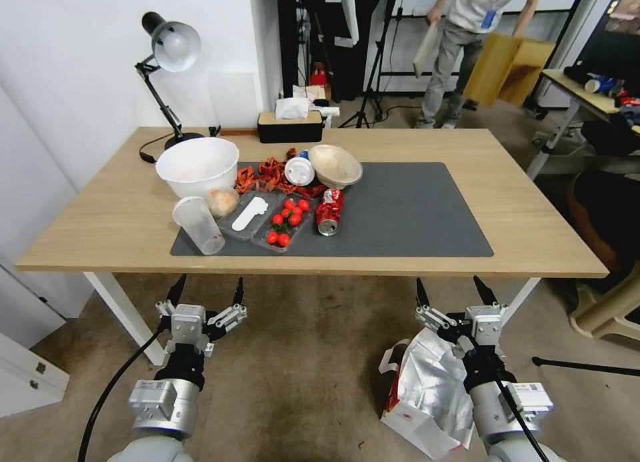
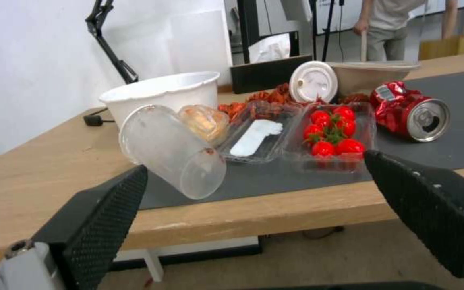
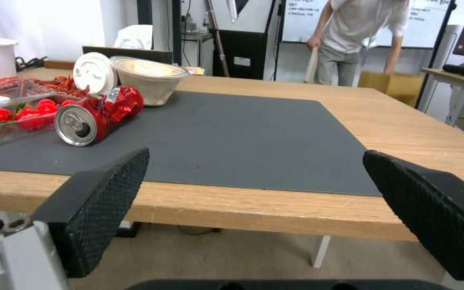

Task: Pick up the food delivery bag from the floor and place it on the table.

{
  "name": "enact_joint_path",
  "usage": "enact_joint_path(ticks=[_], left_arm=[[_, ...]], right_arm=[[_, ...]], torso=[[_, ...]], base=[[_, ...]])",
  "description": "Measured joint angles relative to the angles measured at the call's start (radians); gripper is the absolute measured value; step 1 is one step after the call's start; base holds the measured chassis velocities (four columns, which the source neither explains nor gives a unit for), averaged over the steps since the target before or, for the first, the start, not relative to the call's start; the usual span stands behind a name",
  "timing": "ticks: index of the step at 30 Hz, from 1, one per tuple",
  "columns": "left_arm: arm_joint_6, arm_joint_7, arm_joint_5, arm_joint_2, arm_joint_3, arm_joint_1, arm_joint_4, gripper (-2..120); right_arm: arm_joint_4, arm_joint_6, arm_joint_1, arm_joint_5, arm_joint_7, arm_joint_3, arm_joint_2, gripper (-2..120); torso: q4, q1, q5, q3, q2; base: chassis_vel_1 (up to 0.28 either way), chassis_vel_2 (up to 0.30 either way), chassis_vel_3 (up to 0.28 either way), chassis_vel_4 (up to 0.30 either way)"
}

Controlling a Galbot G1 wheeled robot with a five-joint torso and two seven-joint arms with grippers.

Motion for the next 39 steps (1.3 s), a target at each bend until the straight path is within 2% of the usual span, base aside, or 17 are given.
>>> enact_joint_path(ticks=[14, 15, 17, 18, 20, 29, 39], left_arm=[[-0.004, -0.003, -0.005, 0.003, 0.0, -0.009, 0.002, 100], [-0.02, -0.017, -0.03, 0.017, 0.0, -0.038, 0.015, 100], [-0.043, -0.037, -0.061, 0.035, -0.002, -0.078, 0.032, 100], [-0.061, -0.053, -0.087, 0.052, -0.004, -0.116, 0.046, 100], [-0.077, -0.088, -0.13, 0.071, 0.003, -0.165, 0.067, 100], [-0.108, -0.086, -0.135, 0.079, -0.004, -0.159, 0.082, 100], [-0.09, -0.087, -0.128, 0.076, 0.009, -0.152, 0.08, 100]], right_arm=[[0.0, 0.004, 0.013, -0.007, 0.004, -0.001, -0.002, 100], [0.0, 0.013, 0.033, -0.019, 0.011, -0.002, -0.006, 100], [0.0, 0.02, 0.044, -0.03, 0.017, -0.004, -0.009, 100], [-0.003, 0.031, 0.065, -0.049, 0.029, -0.005, -0.014, 100], [0.005, 0.038, 0.124, -0.076, 0.051, -0.009, -0.031, 100], [-0.005, 0.036, 0.156, -0.078, 0.05, -0.023, -0.027, 100], [-0.014, 0.043, 0.16, -0.073, 0.049, -0.024, -0.024, 100]], torso=[[0.0001, 0.0, 0.0, 0.0, 0.0], [0.0007, 0.0, 0.0004, 0.0, 0.0], [0.0005, 0.0, -0.0003, 0.0, 0.0], [-0.0011, 0.0, 0.0, 0.0, 0.0], [0.0001, 0.0, 0.0, 0.0, 0.0], [0.0001, 0.0, -0.0001, 0.0, 0.0], [0.0001, -0.006, -0.0001, -0.007, -0.013]], base=[[0.0, 0.0, 0.0, 0.0], [0.0, 0.0, 0.0, 0.0], [0.0, 0.0, 0.0, 0.0], [0.0, 0.0, 0.0, 0.0], [0.0, 0.0, 0.0, 0.0], [0.0, 0.0, 0.0, 0.0], [0.0, 0.0, 0.0, 0.0]])
